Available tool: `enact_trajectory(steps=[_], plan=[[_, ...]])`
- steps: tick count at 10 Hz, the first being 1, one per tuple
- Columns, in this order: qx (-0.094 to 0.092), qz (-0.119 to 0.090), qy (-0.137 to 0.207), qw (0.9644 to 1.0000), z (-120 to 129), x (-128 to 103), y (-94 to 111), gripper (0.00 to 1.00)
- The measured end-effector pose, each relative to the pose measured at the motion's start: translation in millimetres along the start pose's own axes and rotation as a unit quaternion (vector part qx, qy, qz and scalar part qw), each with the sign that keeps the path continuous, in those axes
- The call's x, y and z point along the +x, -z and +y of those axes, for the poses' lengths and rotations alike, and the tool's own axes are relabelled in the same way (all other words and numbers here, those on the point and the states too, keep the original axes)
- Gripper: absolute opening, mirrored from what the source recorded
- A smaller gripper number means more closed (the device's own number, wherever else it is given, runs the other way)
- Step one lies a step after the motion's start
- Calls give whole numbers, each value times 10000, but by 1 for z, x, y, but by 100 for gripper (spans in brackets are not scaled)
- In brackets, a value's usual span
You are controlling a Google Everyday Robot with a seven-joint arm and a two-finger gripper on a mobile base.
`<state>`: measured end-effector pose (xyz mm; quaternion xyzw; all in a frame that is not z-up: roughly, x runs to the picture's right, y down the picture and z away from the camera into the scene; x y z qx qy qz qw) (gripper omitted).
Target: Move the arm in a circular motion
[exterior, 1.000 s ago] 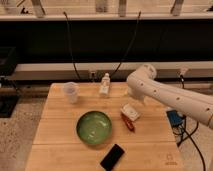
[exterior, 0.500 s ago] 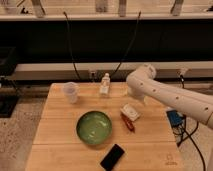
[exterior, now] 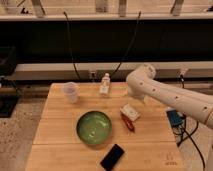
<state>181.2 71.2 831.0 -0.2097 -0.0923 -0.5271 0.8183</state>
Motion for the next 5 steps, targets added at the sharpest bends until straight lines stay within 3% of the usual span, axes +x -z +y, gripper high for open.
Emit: enact_trajectory(steps=[5], plan=[[-24,-28,58,10000,0,-3,-3,80]])
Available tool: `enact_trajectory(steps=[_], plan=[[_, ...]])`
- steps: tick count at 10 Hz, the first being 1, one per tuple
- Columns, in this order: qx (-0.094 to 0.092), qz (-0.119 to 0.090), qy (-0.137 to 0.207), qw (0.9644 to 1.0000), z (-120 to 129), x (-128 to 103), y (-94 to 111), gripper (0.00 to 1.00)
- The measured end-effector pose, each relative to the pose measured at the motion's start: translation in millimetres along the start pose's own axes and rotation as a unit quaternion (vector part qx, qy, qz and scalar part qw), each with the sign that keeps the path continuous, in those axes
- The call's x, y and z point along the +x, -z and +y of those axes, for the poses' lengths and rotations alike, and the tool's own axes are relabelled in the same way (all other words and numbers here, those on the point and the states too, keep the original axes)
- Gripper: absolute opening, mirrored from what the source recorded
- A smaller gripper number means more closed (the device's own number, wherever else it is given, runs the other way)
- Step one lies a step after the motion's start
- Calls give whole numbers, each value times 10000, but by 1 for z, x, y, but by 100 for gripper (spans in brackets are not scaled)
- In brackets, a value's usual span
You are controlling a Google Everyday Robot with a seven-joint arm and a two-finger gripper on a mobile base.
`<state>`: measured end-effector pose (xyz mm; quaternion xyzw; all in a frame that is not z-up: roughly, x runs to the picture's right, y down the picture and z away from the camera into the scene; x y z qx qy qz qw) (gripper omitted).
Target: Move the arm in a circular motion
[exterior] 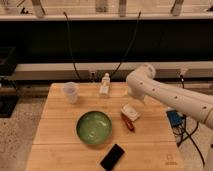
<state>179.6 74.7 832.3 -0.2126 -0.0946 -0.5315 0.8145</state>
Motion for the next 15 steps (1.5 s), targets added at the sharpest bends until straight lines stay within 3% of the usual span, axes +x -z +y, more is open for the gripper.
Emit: enact_trajectory(steps=[15], plan=[[-9,-108,95,9999,5,-3,-4,80]])
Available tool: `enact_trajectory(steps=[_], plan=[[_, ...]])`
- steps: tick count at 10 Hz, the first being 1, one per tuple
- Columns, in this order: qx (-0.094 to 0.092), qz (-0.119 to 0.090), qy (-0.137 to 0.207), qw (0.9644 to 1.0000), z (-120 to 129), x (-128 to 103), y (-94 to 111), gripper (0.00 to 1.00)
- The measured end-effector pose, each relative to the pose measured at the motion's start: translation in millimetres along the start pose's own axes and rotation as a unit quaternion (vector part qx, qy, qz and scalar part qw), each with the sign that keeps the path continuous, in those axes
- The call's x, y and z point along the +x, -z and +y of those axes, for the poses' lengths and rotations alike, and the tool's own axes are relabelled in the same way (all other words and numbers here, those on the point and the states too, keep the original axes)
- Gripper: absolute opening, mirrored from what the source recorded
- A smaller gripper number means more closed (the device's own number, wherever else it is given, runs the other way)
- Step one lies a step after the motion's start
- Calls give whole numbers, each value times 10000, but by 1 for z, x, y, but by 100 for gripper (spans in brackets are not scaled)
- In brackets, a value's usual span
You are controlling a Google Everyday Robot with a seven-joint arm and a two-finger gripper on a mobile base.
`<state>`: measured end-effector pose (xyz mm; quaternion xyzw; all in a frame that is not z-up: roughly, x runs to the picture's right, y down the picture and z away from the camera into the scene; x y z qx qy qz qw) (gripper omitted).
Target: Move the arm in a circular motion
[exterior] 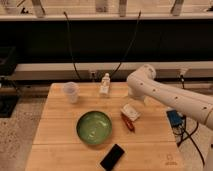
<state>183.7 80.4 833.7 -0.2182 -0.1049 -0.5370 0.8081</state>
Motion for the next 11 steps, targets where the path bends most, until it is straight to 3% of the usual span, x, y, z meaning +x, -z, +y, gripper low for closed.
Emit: enact_trajectory(steps=[11], plan=[[1,-121,81,9999,1,-6,-1,80]])
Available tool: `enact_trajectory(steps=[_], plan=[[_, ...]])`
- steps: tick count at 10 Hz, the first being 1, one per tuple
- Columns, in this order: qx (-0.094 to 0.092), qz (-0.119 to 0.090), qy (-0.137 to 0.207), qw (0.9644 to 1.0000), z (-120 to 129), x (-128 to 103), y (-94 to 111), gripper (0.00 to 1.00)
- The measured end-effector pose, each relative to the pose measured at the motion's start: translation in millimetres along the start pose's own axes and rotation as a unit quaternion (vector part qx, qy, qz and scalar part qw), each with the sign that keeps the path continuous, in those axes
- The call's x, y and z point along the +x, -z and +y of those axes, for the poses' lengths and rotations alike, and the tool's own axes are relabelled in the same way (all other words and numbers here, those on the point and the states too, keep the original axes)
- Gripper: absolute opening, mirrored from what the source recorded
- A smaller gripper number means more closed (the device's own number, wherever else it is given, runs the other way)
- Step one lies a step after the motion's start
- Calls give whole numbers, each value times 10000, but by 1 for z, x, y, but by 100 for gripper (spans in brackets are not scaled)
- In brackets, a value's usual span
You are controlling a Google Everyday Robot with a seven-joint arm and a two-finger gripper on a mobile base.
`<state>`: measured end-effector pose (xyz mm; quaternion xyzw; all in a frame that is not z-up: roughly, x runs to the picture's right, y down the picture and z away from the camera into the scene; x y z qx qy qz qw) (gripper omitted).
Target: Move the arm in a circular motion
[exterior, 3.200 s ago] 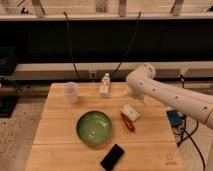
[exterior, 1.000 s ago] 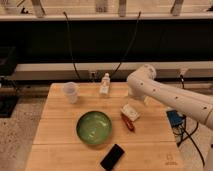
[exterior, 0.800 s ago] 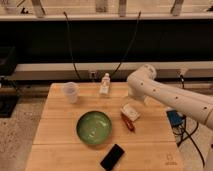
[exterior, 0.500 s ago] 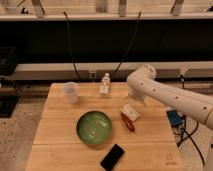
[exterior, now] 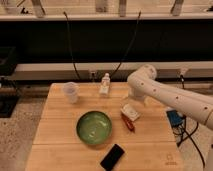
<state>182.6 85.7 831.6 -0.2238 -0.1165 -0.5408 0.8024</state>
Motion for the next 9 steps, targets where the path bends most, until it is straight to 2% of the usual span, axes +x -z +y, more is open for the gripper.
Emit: enact_trajectory(steps=[9], plan=[[-3,-146,73,9999,-2,-12,0,80]])
